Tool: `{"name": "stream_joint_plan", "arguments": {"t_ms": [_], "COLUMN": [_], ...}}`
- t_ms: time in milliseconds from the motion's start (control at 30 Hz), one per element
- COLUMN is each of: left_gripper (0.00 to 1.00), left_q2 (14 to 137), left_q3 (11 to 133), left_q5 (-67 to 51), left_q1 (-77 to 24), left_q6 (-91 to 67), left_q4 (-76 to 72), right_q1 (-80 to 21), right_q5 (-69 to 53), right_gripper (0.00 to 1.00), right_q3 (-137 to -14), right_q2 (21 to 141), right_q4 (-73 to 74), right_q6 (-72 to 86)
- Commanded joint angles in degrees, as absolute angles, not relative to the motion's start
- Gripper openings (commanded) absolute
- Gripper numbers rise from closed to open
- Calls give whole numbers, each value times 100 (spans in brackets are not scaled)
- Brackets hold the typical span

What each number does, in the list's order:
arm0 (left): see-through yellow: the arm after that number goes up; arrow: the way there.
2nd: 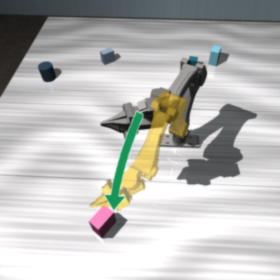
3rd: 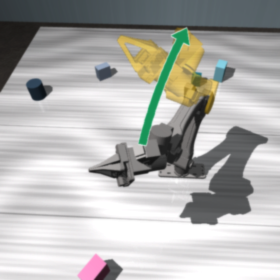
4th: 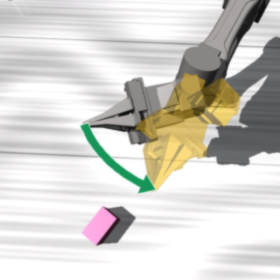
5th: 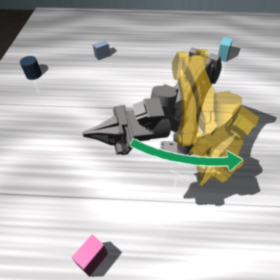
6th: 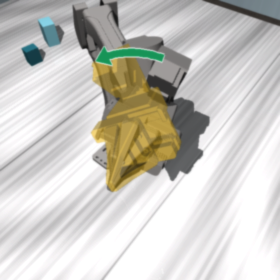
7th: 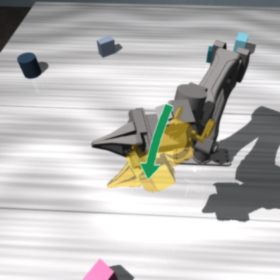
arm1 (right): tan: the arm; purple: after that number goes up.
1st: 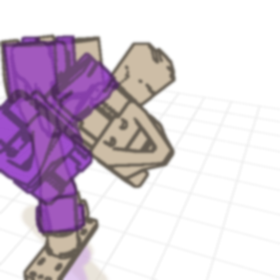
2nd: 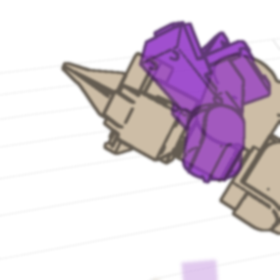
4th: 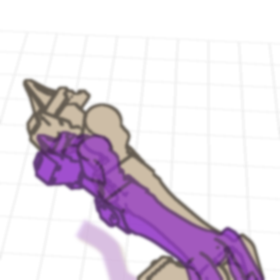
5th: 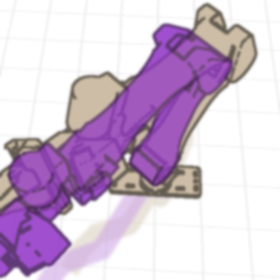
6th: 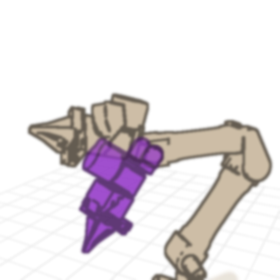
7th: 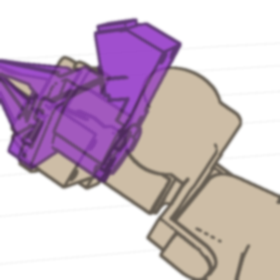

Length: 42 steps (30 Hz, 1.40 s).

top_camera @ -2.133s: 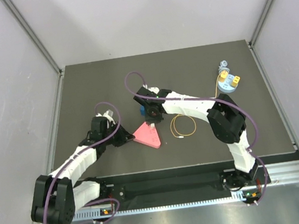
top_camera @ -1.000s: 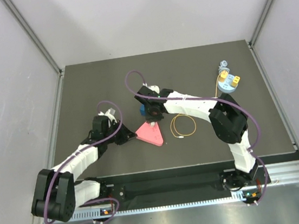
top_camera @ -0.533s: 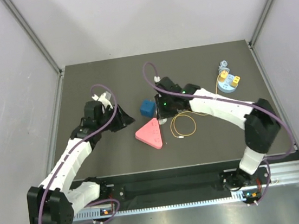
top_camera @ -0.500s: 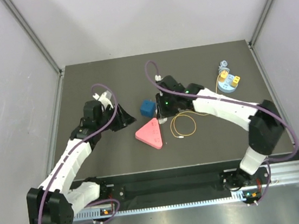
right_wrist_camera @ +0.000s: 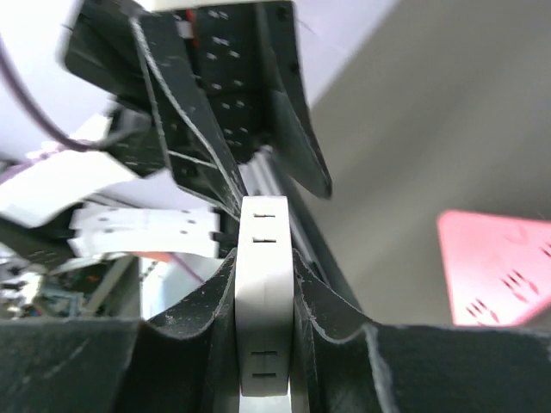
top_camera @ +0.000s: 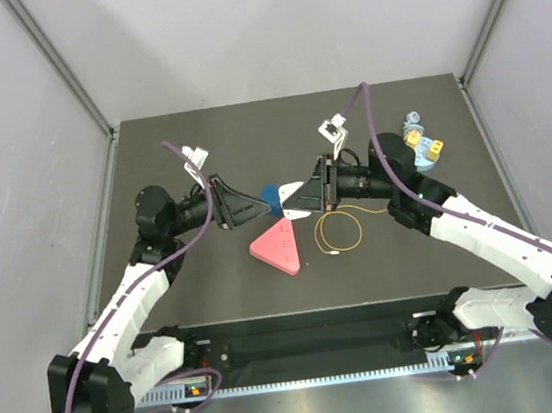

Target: Insert the plug

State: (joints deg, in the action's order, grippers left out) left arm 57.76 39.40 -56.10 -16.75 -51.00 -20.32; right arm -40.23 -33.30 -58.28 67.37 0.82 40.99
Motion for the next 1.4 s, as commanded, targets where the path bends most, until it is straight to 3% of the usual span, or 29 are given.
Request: {"name": "stream_joint_plan", "arguments": {"t_ms": [0, 233, 367, 533, 567, 633, 800, 900, 933, 1033, 1067, 1167, 1367], "left_gripper": [53, 52, 45, 15, 5, 0, 0, 0, 4, 38, 43, 49, 51], "left_q2": [5730, 5809, 5889, 5880, 5862, 5827, 5739, 5748, 5739, 5669, 5643, 5555, 5519], "left_q3": [3885, 3841, 3850, 3876, 3876, 3893, 3929, 3911, 3902, 3902, 3902, 3894, 4174], "left_q5": [-6082, -5775, -5695, -5581, -5555, -5476, -5326, -5317, -5326, -5291, -5274, -5230, -5291], "left_q1": [-1819, -2153, -2276, -2294, -2303, -2303, -2303, -2303, -2303, -2303, -2303, -2303, -2303], "left_q6": [-5932, -6276, -6284, -6284, -6267, -6136, -5845, -5792, -5757, -5600, -5573, -5546, -5335], "left_q4": [-3918, -4491, -4535, -4500, -4439, -4316, -3806, -3753, -3736, -3499, -3472, -3454, -3121], "right_q1": [-3990, -3990, -3999, -3990, -3999, -3990, -3990, -3990, -3990, -3981, -3990, -3981, -3981], "right_q5": [-3832, -3814, -3832, -3700, -3657, -3507, -3261, -3252, -3243, -3243, -3261, -3278, -3734], "right_gripper": [0, 0, 0, 0, 0, 2, 6, 0, 0, 0, 0, 0, 0], "right_q3": [-5608, -5572, -5493, -5519, -5528, -5563, -5634, -5651, -5651, -5651, -5651, -5660, -5739], "right_q2": [6539, 6556, 6574, 6539, 6530, 6469, 6372, 6346, 6346, 6319, 6311, 6284, 6346], "right_q4": [-1537, -1907, -1968, -1618, -1521, -1231, -932, -914, -905, -923, -914, -923, -704], "right_q6": [4763, 4799, 4825, 4668, 4623, 4475, 4298, 4289, 4289, 4272, 4263, 4245, 3982]}}
